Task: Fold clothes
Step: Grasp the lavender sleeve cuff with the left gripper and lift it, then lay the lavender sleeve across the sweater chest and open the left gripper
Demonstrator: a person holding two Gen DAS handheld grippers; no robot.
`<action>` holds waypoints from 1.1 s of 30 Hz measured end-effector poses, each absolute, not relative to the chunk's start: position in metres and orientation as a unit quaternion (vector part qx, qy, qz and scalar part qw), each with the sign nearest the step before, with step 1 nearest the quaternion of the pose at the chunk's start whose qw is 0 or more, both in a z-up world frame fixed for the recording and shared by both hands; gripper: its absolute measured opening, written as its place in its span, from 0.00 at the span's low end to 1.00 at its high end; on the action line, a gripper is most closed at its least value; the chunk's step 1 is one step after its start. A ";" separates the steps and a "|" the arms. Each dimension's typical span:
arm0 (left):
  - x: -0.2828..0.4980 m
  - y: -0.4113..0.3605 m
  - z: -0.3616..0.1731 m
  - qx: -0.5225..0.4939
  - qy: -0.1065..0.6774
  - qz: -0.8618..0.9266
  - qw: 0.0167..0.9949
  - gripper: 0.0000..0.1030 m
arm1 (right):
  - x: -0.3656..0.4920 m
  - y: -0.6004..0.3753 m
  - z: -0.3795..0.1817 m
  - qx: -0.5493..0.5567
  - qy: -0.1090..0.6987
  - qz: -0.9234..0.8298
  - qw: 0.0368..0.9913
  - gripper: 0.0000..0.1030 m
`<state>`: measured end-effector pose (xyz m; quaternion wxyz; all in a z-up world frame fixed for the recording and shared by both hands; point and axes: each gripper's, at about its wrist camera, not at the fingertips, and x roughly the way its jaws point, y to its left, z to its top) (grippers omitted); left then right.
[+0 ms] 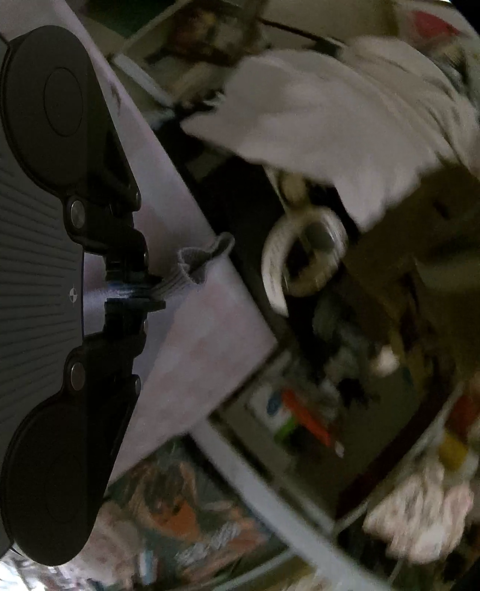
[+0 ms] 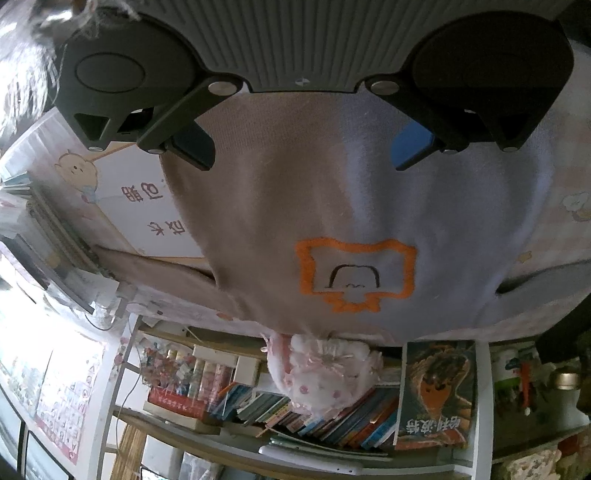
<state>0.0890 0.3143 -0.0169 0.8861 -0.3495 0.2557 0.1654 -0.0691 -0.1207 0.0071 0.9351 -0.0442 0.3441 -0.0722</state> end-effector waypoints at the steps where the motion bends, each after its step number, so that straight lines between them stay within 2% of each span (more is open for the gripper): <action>1: 0.090 0.305 -0.010 -0.340 0.251 0.156 0.893 0.03 | -0.067 -0.124 0.007 -0.042 0.343 -0.068 0.936 0.99; 6: 0.093 0.253 0.025 -0.293 0.228 0.110 0.922 0.03 | -0.056 -0.147 0.006 -0.046 0.336 -0.037 0.940 0.99; 11: 0.102 0.175 0.059 -0.240 0.211 0.067 0.945 0.03 | -0.040 -0.179 0.012 -0.077 0.320 0.024 0.944 0.99; 18: 0.131 0.062 0.093 -0.175 0.207 0.024 0.962 0.03 | -0.019 -0.244 0.019 -0.066 0.306 0.091 0.945 0.99; 25: 0.159 -0.021 0.094 -0.150 0.212 0.017 0.965 0.03 | -0.004 -0.300 0.019 -0.030 0.323 0.136 0.936 0.99; 33: 0.187 -0.083 0.067 -0.116 0.250 0.021 0.961 0.03 | 0.003 -0.331 0.011 -0.026 0.333 0.167 0.928 0.99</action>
